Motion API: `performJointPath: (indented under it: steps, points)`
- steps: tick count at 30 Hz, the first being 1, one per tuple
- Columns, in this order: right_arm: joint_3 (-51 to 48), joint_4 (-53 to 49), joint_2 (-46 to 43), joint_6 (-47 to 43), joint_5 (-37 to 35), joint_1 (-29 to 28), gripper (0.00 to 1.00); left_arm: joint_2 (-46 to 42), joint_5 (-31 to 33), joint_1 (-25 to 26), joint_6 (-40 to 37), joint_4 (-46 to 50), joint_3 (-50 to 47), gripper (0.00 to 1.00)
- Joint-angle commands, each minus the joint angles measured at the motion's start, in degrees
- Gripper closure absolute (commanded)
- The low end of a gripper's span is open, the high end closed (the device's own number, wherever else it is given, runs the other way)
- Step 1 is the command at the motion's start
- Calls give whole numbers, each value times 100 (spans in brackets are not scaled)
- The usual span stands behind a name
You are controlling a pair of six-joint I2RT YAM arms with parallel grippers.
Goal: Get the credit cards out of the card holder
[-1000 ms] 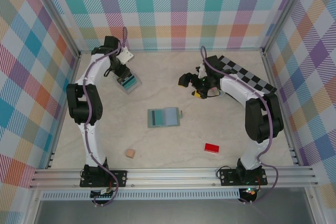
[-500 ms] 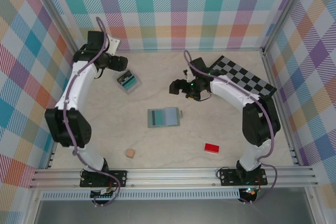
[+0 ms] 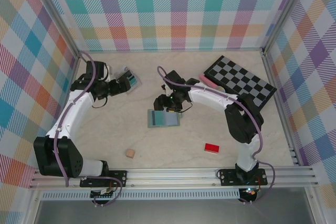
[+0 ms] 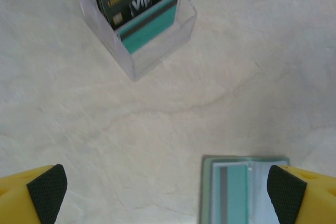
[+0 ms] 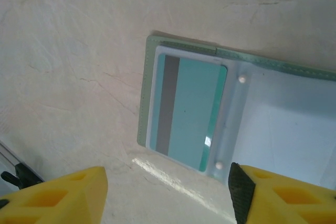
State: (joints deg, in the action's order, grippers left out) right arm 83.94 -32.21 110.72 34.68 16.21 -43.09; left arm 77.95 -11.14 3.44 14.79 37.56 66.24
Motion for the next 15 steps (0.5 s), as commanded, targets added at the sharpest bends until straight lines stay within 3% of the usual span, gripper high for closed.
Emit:
performJointPath:
  steps: [1,7,12,15]
  points:
    - [-40,549,86,368,316,52,38,-141,-771,-37,1067,-514,-459,0]
    - [147,660,592,752,244,70,49,15,-1360,139,1695,-1158,-1078,1]
    - [161,530,717,767,61,125,54,246,-1526,518,2045,-1562,-1372,21]
    - [170,498,801,784,160,165,62,401,-1414,898,2316,-1880,-1565,27]
